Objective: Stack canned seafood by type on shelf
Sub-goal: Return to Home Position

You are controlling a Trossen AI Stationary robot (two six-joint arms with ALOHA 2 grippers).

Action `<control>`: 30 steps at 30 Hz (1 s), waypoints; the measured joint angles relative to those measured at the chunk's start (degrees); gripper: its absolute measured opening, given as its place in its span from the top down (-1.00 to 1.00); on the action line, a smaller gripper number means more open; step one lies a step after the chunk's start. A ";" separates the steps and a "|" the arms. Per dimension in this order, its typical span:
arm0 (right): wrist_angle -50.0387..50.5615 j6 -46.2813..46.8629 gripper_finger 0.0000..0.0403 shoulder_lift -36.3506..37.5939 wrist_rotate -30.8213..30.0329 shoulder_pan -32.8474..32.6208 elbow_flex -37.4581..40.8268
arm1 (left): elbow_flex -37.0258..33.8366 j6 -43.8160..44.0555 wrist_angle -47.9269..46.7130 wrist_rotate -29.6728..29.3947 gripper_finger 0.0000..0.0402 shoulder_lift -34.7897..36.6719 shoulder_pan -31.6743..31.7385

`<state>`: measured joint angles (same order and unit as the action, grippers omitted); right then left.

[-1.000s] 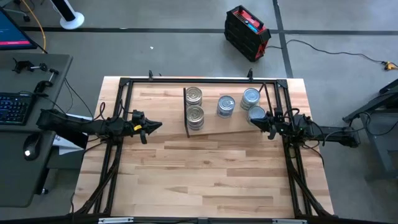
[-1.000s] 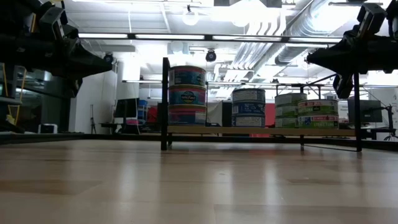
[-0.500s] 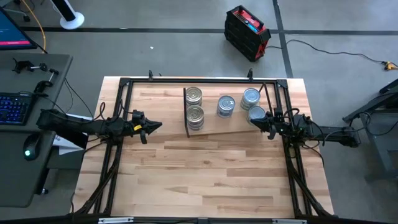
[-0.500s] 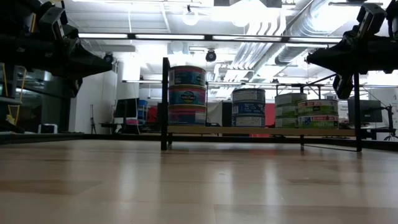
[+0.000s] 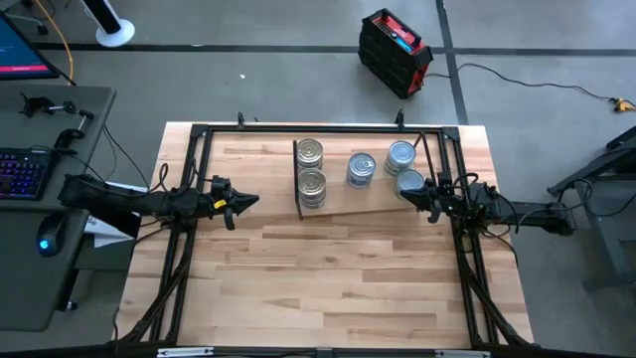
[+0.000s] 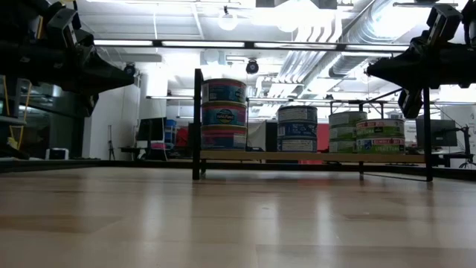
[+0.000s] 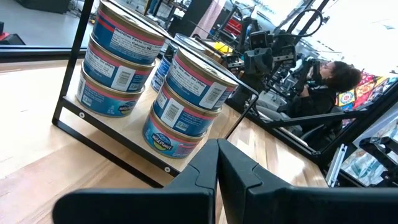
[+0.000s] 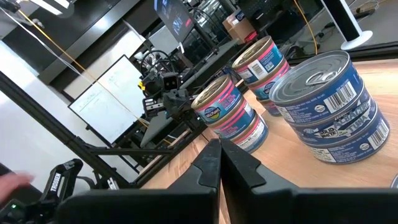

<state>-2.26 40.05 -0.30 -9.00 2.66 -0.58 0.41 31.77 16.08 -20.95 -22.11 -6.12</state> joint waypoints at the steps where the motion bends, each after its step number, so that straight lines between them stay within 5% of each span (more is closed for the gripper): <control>1: 0.01 0.00 1.00 0.00 -0.01 0.00 0.00 | -0.01 0.00 0.00 0.00 1.00 0.00 0.01; 22: 0.04 0.00 1.00 0.00 -0.03 0.00 0.00 | -0.01 0.02 -0.24 0.00 1.00 0.28 0.01; 30: 0.09 0.00 1.00 -0.02 -0.03 0.00 0.00 | -0.01 0.04 -7.54 0.00 1.00 9.86 0.12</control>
<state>-2.17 40.05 -0.32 -9.04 2.66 -0.58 0.40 31.81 8.53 -20.95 -12.25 -6.00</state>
